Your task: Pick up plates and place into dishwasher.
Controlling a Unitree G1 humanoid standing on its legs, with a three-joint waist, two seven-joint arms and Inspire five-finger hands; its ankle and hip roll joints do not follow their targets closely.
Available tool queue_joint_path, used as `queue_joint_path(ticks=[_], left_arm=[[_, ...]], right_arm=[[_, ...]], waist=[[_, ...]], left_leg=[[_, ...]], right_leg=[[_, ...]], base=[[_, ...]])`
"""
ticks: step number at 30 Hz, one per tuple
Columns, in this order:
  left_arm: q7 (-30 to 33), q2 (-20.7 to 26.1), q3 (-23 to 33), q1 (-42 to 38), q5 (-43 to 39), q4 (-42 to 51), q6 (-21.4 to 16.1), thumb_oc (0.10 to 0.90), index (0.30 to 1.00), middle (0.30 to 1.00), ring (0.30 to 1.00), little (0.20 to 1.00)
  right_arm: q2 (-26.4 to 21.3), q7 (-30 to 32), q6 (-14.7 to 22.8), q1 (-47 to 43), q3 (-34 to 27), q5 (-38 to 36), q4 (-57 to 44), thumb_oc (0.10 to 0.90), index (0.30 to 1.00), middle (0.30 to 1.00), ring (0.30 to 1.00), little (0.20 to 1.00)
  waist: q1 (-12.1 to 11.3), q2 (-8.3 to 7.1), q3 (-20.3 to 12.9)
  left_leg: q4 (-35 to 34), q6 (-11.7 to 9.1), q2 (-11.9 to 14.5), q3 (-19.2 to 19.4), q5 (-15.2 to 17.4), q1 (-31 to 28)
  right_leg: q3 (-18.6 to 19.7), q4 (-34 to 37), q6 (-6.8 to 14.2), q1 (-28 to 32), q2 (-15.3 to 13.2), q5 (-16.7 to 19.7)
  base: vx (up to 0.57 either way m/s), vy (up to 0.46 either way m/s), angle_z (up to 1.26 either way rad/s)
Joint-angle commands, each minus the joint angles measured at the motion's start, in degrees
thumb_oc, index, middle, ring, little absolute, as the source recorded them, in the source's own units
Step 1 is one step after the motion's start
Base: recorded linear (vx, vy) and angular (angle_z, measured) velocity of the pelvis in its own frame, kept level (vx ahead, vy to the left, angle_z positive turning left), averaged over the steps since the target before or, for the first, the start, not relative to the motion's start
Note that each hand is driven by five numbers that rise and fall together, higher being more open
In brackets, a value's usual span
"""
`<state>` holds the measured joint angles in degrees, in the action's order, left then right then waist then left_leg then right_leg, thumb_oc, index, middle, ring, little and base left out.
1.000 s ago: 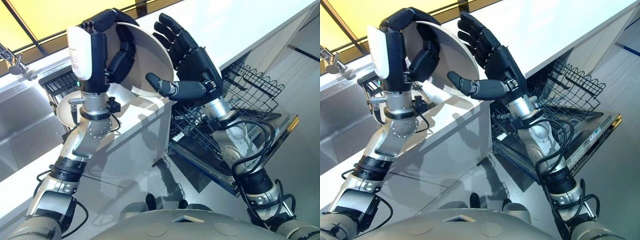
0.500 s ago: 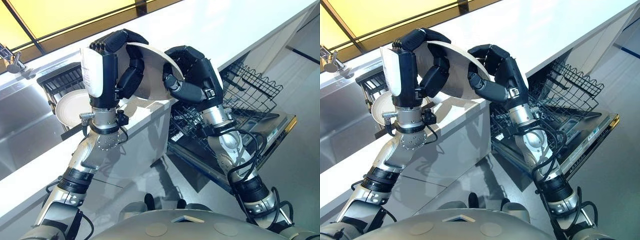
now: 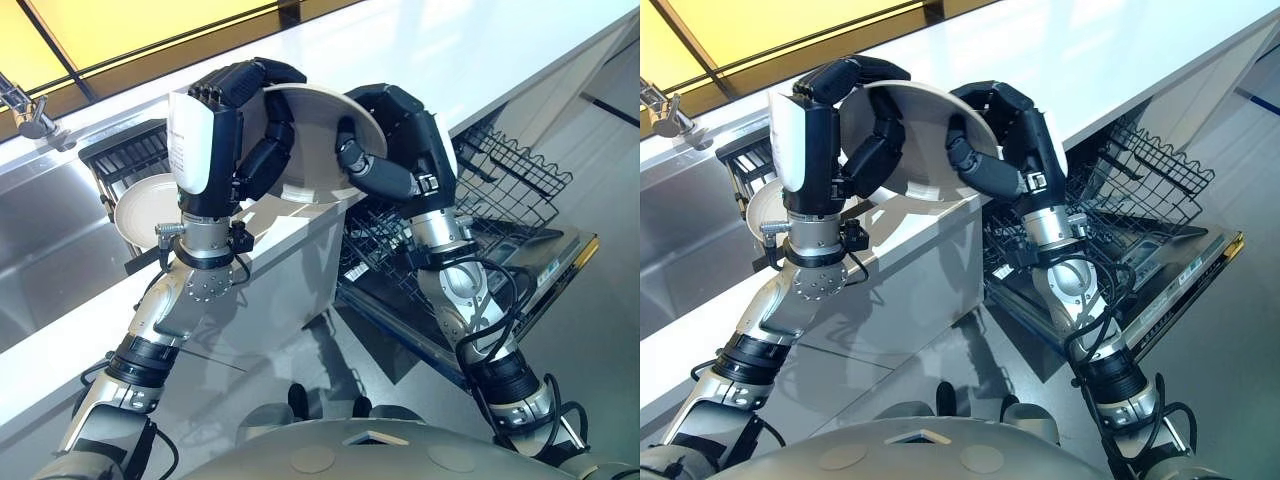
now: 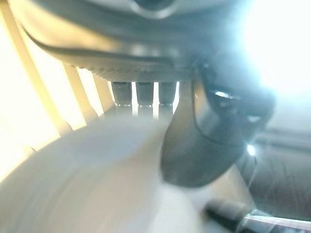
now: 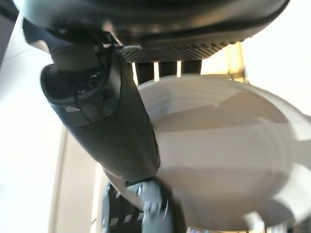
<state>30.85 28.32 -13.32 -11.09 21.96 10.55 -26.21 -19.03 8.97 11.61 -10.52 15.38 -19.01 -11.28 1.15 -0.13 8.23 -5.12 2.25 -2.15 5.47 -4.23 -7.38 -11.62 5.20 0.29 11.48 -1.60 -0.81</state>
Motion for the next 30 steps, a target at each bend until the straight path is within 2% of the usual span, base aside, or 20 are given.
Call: queue_joint_path(ticks=[1, 4, 11, 14, 19, 26, 30], left_arm=[[-7.1, -0.7, 5.8, -3.3, -18.0, 6.8, -5.3, 0.800, 0.900, 0.900, 0.900, 0.900], [-10.6, -1.1, 6.1, -2.3, -21.9, 6.7, -4.5, 0.800, 0.900, 0.900, 0.900, 0.900], [-11.2, -0.7, 7.6, -2.0, -26.0, 3.3, -0.3, 0.800, 0.900, 0.900, 0.900, 0.900], [-10.1, 0.3, 9.0, -1.5, -25.5, 1.1, 0.7, 0.800, 0.900, 0.900, 0.900, 0.900], [-9.7, 2.7, 12.5, 0.4, -26.1, -3.4, 2.1, 0.800, 0.900, 0.900, 0.900, 0.900], [-12.9, 4.8, 17.8, 3.0, -30.3, -8.8, 5.2, 0.800, 0.900, 0.900, 0.900, 0.900], [-14.1, 6.0, 19.0, 3.5, -33.1, -12.2, 5.5, 0.800, 0.900, 0.900, 0.900, 0.900]], right_arm=[[-2.3, 5.3, 4.1, 0.0, -8.8, 2.9, -0.3, 0.100, 0.300, 0.300, 0.300, 0.200], [-2.9, 5.7, 4.8, -0.3, -10.3, 2.9, 0.2, 0.100, 0.300, 0.300, 0.300, 0.200], [-4.8, 8.0, 6.9, -1.8, -13.4, 4.7, 2.0, 0.100, 0.300, 0.300, 0.300, 0.200], [-6.2, 11.9, 8.8, -2.5, -15.7, 6.0, 3.1, 0.100, 0.300, 0.300, 0.300, 0.200], [-9.2, 25.1, 12.4, -3.2, -23.3, 11.0, 6.6, 0.100, 0.300, 0.300, 0.300, 0.200], [-14.9, 37.5, 9.5, -2.2, -33.1, 11.0, 14.2, 0.100, 0.300, 0.300, 0.300, 0.200], [-17.7, 41.3, 4.8, -2.3, -36.1, 11.7, 21.7, 0.100, 0.300, 0.300, 0.300, 0.200]], waist=[[-0.9, 1.59, -3.8], [-1.0, 1.62, -3.7], [-1.4, 1.49, -3.8], [-1.5, 1.40, -3.8], [-1.7, 1.40, -3.9], [-2.4, 1.25, -4.1], [-2.8, 1.22, -4.0]], left_leg=[[0.1, -1.2, -0.6, -0.1, 7.6, -3.1], [0.1, -1.1, -0.5, -0.3, 7.6, -3.0], [0.1, -1.1, -0.5, -0.6, 7.5, -2.9], [0.1, -1.2, -0.4, -0.5, 7.5, -3.0], [0.1, -1.2, -0.3, -0.4, 7.7, -3.1], [0.1, -1.3, -0.3, -0.7, 7.9, -3.1], [0.2, -1.3, -0.4, -1.2, 7.9, -3.2]], right_leg=[[0.2, -6.2, 2.5, -2.9, 1.8, -5.2], [0.2, -6.1, 2.5, -2.7, 1.8, -5.2], [0.0, -5.5, 2.5, -2.4, 1.8, -5.0], [0.0, -5.3, 2.5, -2.3, 1.8, -4.9], [0.2, -5.2, 2.6, -2.1, 1.9, -5.1], [0.1, -5.1, 2.6, -1.8, 1.9, -5.4], [0.2, -5.2, 2.5, -1.8, 1.9, -5.6]], base=[[0.00, 0.002, 0.05], [0.00, 0.002, 0.02], [0.00, 0.000, 0.01], [0.02, -0.013, 0.04], [0.01, -0.006, 0.02], [0.06, -0.045, 0.03], [0.09, -0.068, 0.01]])
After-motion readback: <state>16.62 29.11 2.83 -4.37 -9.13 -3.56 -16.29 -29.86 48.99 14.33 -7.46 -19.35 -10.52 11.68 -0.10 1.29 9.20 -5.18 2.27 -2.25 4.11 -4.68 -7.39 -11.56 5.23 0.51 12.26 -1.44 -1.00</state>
